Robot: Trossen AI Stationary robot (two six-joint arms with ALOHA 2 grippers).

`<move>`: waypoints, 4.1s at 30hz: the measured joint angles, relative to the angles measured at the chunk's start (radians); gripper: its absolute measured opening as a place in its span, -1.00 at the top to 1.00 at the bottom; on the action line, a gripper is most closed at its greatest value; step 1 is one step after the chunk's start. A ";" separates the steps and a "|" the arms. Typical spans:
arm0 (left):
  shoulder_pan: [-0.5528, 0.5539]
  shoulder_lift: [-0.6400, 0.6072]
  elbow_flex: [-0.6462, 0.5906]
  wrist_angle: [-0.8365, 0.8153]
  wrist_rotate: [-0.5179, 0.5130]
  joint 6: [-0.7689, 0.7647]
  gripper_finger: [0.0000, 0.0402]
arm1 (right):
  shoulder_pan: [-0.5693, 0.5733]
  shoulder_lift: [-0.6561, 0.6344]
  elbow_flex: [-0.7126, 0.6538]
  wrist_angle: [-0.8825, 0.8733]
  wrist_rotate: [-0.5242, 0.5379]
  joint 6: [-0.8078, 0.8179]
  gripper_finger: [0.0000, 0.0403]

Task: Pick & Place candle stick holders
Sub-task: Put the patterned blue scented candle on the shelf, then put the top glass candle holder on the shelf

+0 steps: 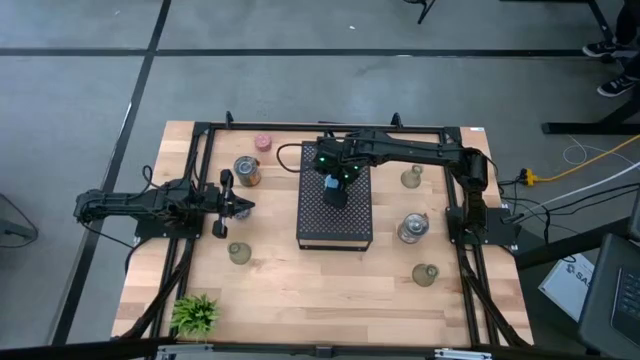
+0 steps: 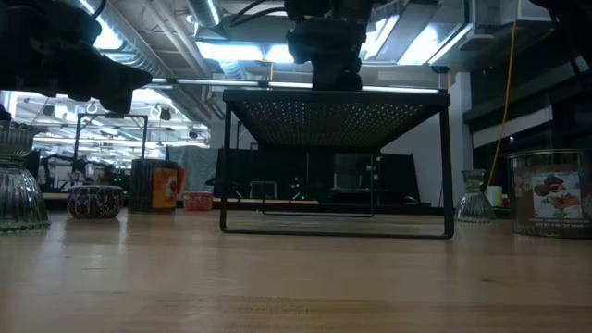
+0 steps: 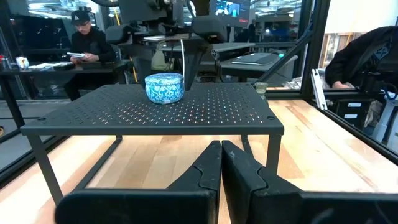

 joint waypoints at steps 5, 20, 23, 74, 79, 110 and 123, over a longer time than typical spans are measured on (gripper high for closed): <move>0.000 0.000 0.000 0.000 0.000 0.000 0.97 | 0.000 0.000 0.000 -0.016 0.031 0.001 -0.79; 0.000 0.000 0.000 0.000 0.000 0.000 0.97 | 0.000 0.000 0.000 -0.030 0.055 0.008 -0.46; 0.000 0.000 0.000 0.000 0.000 0.000 0.97 | 0.000 0.000 0.000 -0.037 0.055 0.009 -0.48; 0.000 0.000 0.000 0.000 0.000 0.000 0.97 | -0.002 -0.148 -0.169 -0.095 0.100 0.088 -0.54; 0.000 0.000 0.000 0.000 0.000 0.000 0.97 | -0.002 -0.148 -0.169 -0.093 0.100 0.087 -0.58; 0.000 0.000 0.000 0.000 0.000 0.000 0.97 | -0.001 -0.148 -0.169 -0.098 0.091 0.099 -0.79; 0.000 0.000 0.000 0.000 0.000 0.000 0.97 | -0.001 -0.192 -0.169 -0.086 0.100 0.086 -0.93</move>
